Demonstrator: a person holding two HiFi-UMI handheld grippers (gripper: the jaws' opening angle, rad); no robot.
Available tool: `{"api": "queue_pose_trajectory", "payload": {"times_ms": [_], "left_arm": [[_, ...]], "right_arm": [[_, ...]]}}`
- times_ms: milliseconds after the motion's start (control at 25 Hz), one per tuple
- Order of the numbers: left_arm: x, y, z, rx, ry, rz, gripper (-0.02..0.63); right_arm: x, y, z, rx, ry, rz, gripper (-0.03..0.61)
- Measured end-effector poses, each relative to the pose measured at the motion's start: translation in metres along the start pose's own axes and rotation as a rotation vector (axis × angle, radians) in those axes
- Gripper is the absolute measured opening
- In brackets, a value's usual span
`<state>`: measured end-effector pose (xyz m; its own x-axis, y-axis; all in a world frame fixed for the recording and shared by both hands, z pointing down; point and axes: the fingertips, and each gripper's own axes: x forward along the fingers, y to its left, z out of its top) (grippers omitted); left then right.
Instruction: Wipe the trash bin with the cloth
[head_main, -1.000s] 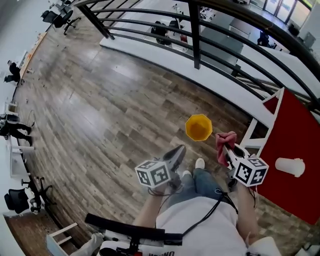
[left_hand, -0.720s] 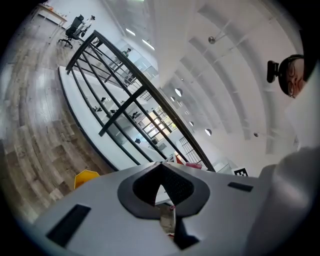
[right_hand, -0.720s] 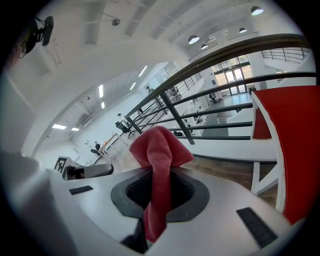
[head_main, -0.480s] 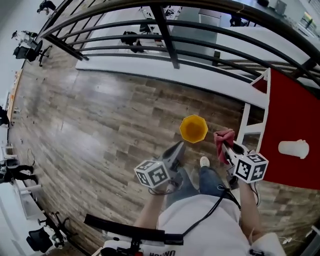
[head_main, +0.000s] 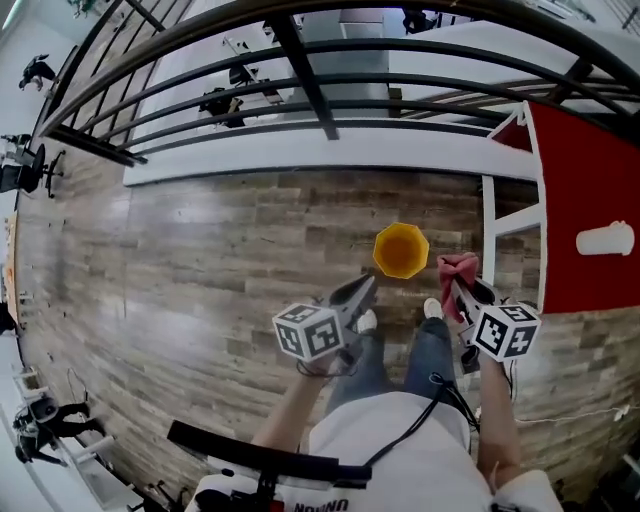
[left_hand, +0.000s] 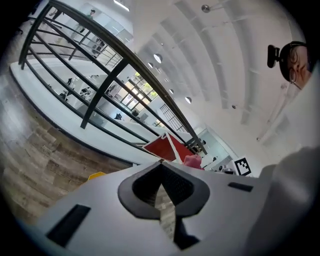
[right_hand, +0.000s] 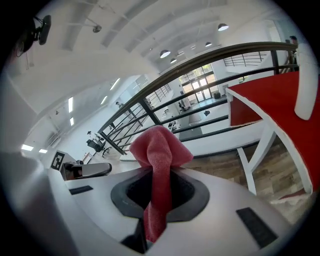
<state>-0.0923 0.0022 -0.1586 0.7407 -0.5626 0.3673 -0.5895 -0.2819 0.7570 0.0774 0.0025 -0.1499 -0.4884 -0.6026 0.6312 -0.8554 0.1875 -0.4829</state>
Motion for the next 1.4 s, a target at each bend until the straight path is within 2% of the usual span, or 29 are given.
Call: {"api": "queue_pose_trajectory", "payload": {"times_ms": [200, 440, 720, 920, 1080, 1240, 1400], "left_arm": [[-0.002, 0.009, -0.011, 0.014, 0.071, -0.031, 0.004], [0.018, 0.004, -0.031, 0.018, 0.112, -0.043, 0.003], [0.038, 0.002, -0.067, 0.010, 0.132, 0.001, 0.003], [0.054, 0.013, -0.088, 0.027, 0.054, 0.071, 0.003], [0.070, 0.033, -0.122, 0.001, 0.081, 0.072, 0.004], [0.086, 0.057, -0.154, 0.097, 0.143, -0.022, 0.005], [0.107, 0.112, -0.172, 0.144, 0.159, -0.025, 0.005]], "right_arm": [[-0.015, 0.009, -0.030, 0.087, -0.044, -0.078, 0.044], [-0.033, -0.005, -0.053, 0.136, -0.058, -0.112, 0.044], [-0.031, -0.039, -0.076, 0.146, 0.001, -0.066, 0.044], [-0.011, -0.061, -0.098, 0.115, 0.067, -0.006, 0.044], [0.007, -0.082, -0.122, 0.127, 0.092, -0.006, 0.043], [0.035, -0.102, -0.151, 0.127, 0.098, -0.020, 0.043], [0.078, -0.129, -0.185, 0.134, 0.092, -0.034, 0.044]]}}
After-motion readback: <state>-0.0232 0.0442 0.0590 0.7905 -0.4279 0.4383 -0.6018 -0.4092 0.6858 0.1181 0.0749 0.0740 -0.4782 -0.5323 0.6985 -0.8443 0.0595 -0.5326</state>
